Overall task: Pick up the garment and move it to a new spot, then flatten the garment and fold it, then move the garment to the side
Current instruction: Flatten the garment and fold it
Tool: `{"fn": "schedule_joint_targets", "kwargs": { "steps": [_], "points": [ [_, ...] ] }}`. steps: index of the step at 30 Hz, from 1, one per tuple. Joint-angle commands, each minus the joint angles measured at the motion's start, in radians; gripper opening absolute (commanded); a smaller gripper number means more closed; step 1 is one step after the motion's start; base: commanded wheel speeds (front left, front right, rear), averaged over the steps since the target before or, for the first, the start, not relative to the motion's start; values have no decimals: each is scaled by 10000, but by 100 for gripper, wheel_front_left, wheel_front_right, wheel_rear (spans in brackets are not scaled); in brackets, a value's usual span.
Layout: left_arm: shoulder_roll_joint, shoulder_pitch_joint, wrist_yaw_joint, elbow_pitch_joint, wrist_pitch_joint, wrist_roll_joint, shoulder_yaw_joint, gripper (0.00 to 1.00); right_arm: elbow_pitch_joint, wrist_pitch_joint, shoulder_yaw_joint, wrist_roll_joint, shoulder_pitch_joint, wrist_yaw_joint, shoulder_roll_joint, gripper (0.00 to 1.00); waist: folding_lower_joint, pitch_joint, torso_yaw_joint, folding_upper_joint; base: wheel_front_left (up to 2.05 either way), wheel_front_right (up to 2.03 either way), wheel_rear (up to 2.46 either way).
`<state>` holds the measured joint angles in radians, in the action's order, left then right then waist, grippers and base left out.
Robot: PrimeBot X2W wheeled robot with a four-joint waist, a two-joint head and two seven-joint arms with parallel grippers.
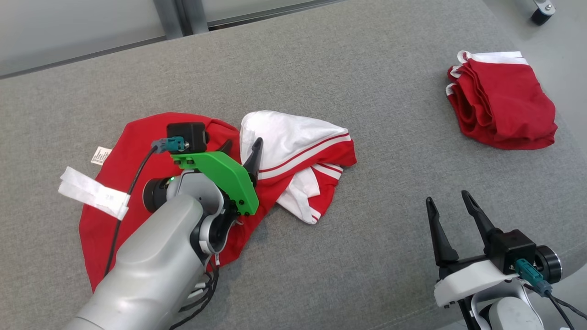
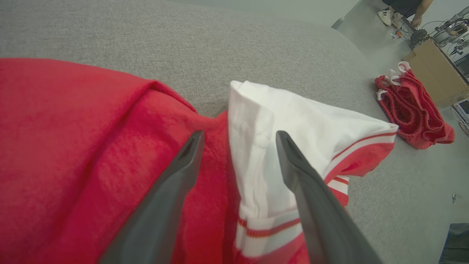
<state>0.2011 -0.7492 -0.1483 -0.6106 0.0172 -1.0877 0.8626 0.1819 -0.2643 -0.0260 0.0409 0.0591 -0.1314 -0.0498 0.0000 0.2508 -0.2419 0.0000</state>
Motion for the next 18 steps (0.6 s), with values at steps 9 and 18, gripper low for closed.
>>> {"fn": "schedule_joint_targets", "kwargs": {
  "steps": [9, 18],
  "points": [
    [-106, -384, 526, 480, -312, 803, 726, 0, 41, 3, 47, -116, -136, 16, -15, 100, 0, -179, 34, 0, 0, 0, 0],
    [89, 424, 952, 2707, 110, 1996, 2605, 0, -19, 3, 96, -52, -105, 16, -15, 100, 0, -111, 29, 0, 0, 0, 0]
  ]
}}
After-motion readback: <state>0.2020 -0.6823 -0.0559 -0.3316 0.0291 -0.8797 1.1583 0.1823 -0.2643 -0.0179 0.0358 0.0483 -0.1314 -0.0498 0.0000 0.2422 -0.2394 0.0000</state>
